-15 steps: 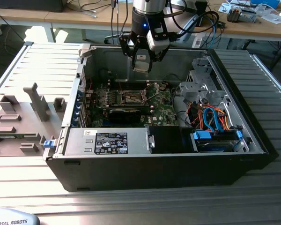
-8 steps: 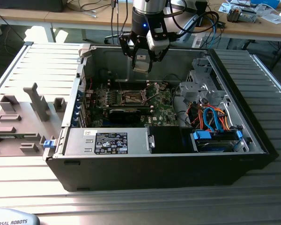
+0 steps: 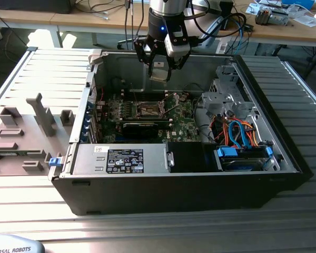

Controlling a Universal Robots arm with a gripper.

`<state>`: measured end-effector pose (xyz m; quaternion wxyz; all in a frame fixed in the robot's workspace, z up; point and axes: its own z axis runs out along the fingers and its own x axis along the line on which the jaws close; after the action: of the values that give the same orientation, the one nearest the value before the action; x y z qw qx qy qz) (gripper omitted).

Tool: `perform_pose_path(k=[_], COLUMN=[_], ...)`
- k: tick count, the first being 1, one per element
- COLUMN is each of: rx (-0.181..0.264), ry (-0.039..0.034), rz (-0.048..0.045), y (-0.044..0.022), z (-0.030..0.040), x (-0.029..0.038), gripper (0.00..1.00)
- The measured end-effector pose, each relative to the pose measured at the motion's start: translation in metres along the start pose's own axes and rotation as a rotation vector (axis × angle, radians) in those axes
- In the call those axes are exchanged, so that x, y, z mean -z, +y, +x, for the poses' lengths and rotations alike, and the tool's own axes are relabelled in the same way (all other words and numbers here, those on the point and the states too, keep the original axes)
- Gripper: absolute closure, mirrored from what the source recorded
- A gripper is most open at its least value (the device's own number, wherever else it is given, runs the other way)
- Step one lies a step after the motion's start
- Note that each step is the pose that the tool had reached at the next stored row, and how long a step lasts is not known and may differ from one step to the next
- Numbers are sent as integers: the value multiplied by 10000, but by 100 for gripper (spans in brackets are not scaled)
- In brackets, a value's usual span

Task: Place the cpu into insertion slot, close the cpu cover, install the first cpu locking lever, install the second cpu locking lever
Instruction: 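Place the cpu into insertion slot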

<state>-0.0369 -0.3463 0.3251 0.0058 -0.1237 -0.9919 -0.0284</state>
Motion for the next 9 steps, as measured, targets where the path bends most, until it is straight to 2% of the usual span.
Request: perform_pose_path(k=[9], rx=[-93], ry=[-5], rz=[-2], y=[0], z=[0], x=[0], gripper=[46])
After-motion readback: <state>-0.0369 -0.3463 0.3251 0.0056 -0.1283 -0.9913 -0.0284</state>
